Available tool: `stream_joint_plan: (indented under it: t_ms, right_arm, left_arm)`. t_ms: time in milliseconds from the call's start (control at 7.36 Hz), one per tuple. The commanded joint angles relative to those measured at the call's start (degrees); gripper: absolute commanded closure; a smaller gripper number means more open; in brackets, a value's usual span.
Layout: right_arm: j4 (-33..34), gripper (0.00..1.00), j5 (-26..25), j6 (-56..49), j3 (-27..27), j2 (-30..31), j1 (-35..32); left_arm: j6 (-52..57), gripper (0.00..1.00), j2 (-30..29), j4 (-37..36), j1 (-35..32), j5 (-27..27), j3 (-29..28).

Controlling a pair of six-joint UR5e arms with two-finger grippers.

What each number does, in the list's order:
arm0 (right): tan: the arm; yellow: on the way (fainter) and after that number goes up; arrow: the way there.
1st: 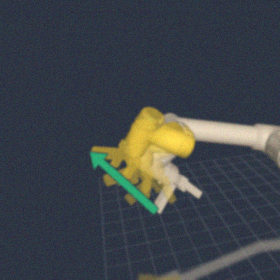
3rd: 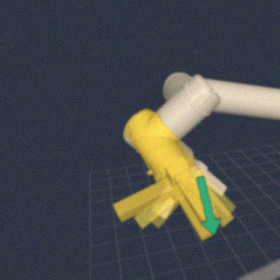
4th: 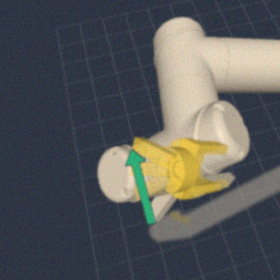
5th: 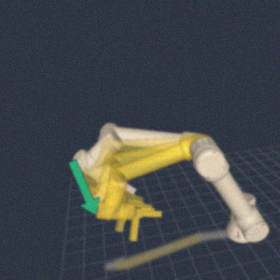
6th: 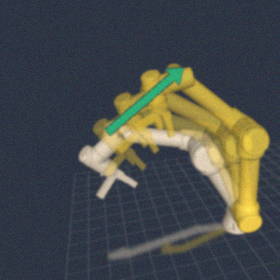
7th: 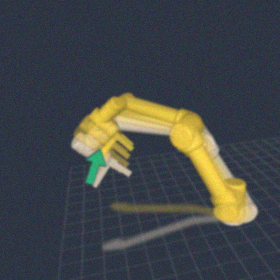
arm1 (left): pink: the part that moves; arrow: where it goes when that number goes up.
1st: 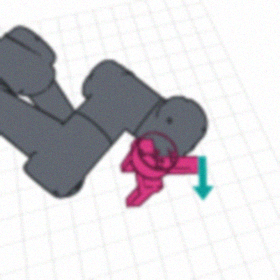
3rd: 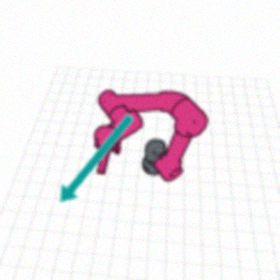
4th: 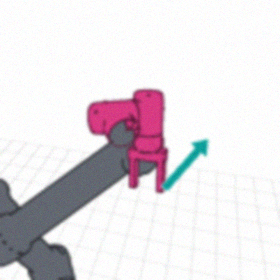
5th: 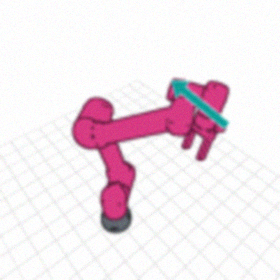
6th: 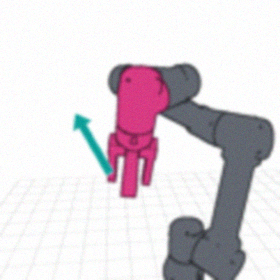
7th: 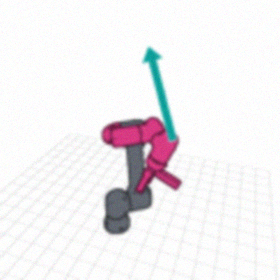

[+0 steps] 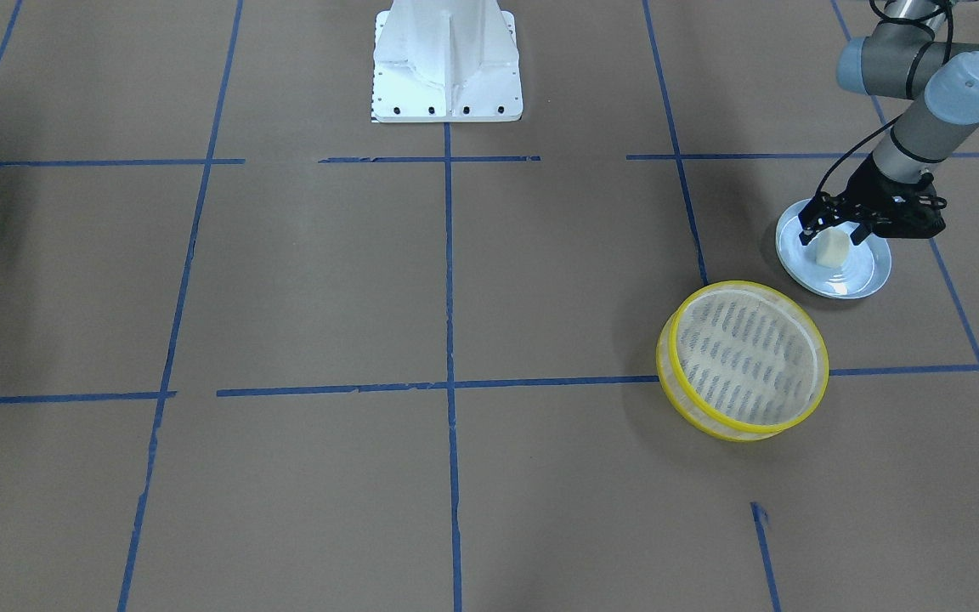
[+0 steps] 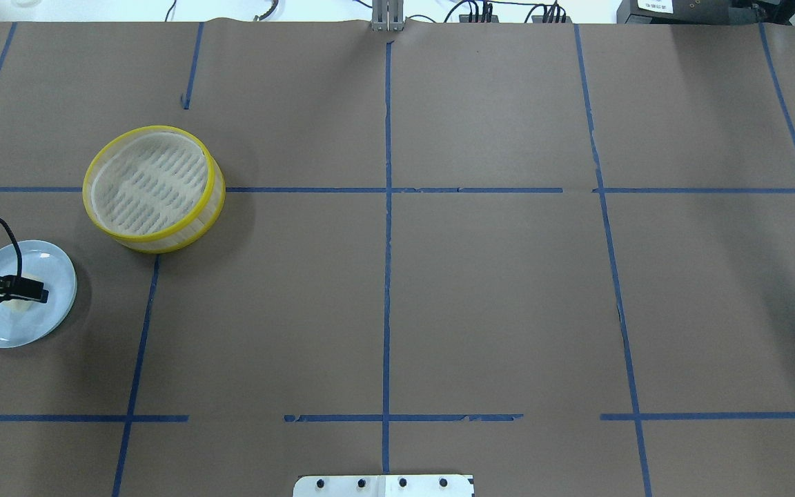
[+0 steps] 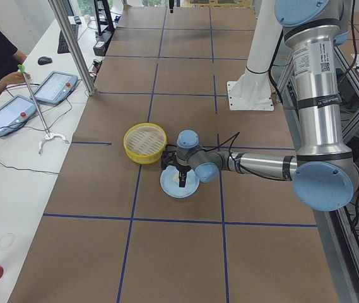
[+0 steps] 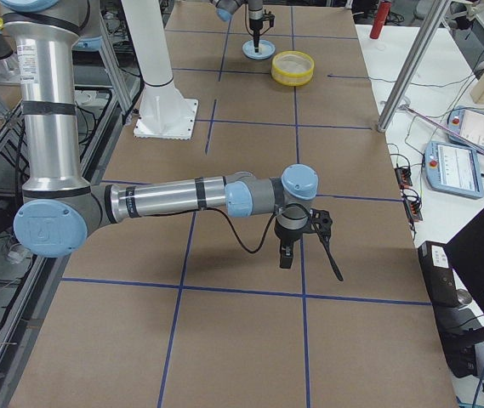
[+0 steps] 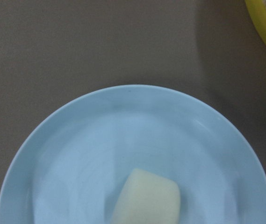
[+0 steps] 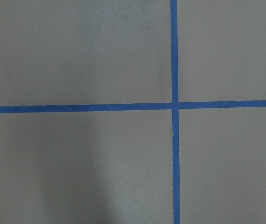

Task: Place bun in steamer
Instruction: 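Close the left gripper on the pale bun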

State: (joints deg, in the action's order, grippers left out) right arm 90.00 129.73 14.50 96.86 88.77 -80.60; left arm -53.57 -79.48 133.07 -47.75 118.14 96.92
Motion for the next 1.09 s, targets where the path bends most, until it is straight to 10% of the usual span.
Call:
stream_joint_plan:
  t_ms: [0,951]
  right_arm:
    - [0.0,0.0,0.0,0.0,0.0,0.0,0.0]
    - [0.0,0.0,0.0,0.0,0.0,0.0,0.0]
  left_arm:
    - [1.18,0.26,-0.24,0.0,-0.06,0.07,-0.24]
    - [2.24,0.7,0.11,-0.18,-0.42,0.6,0.73]
